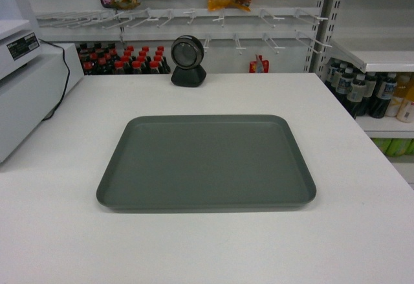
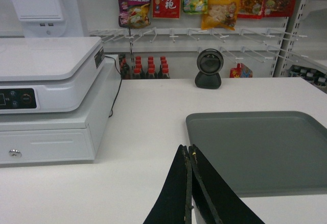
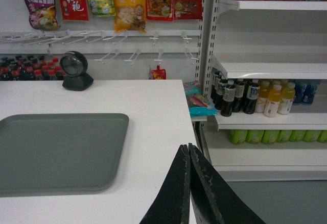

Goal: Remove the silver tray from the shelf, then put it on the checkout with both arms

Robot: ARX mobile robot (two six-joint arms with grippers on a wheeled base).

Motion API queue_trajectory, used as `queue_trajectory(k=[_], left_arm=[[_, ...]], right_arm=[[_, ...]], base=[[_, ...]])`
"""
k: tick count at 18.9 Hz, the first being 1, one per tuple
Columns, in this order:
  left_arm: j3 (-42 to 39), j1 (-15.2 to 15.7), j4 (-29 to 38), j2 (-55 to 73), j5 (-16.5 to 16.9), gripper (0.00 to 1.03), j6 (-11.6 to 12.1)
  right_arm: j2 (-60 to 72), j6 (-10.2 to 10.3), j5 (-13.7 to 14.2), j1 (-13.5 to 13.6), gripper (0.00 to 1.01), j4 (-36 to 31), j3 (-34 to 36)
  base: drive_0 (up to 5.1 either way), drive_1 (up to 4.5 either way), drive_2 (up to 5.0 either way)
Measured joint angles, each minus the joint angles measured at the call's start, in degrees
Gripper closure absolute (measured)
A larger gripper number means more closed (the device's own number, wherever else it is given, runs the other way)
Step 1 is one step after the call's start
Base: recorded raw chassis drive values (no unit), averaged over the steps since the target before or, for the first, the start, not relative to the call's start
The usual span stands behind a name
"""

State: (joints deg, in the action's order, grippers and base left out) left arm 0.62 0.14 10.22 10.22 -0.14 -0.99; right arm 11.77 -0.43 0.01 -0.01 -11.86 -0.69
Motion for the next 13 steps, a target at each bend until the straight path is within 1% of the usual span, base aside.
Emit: queue_trajectory(k=[1, 2, 3, 4, 5, 6, 7, 13], left_arm=[[0.0, 0.0, -1.6, -1.1, 0.0, 1.02, 0.0], [0.0, 0.0, -10.4, -7.2, 0.2, 1.02, 0.0], [0.1, 0.0, -9.3, -9.6, 0.3, 1.02, 0.0], [0.2, 0.0, -10.2, -9.6, 0.0, 1.02, 0.0], [0.0, 0.0, -10.8, -9.6, 0.1, 1.02, 0.0], [0.0, 0.0, -10.4, -9.7, 0.2, 1.02, 0.0], [0.0, 0.0, -10.6, -9.6, 0.3, 0.94, 0.0], [0.0, 0.0, -10.5, -9.6, 0.1, 0.27, 0.0]], right_arm=[[-0.9, 0.0, 0.0, 0.0, 0.99, 0.9, 0.0], [-1.9, 0.0, 0.0, 0.0, 0.99, 1.9, 0.0], [-4.7, 0.0, 0.0, 0.0, 0.99, 6.4, -0.1], [-10.0, 0.0, -0.2, 0.0, 0.99, 12.4, 0.0], [-11.6, 0.0, -0.2, 0.0, 0.99, 10.9, -0.2], [-11.5, 0.0, -0.1, 0.0, 0.99, 12.2, 0.0], [-11.4, 0.0, 0.0, 0.0, 0.95, 12.3, 0.0], [-11.5, 0.0, 0.0, 0.0, 0.27, 12.1, 0.0]], base=[[0.0, 0.00, 0.0], [0.0, 0.00, 0.0], [0.0, 0.00, 0.0], [0.0, 0.00, 0.0], [0.0, 0.00, 0.0], [0.0, 0.00, 0.0], [0.0, 0.00, 0.0], [0.0, 0.00, 0.0]])
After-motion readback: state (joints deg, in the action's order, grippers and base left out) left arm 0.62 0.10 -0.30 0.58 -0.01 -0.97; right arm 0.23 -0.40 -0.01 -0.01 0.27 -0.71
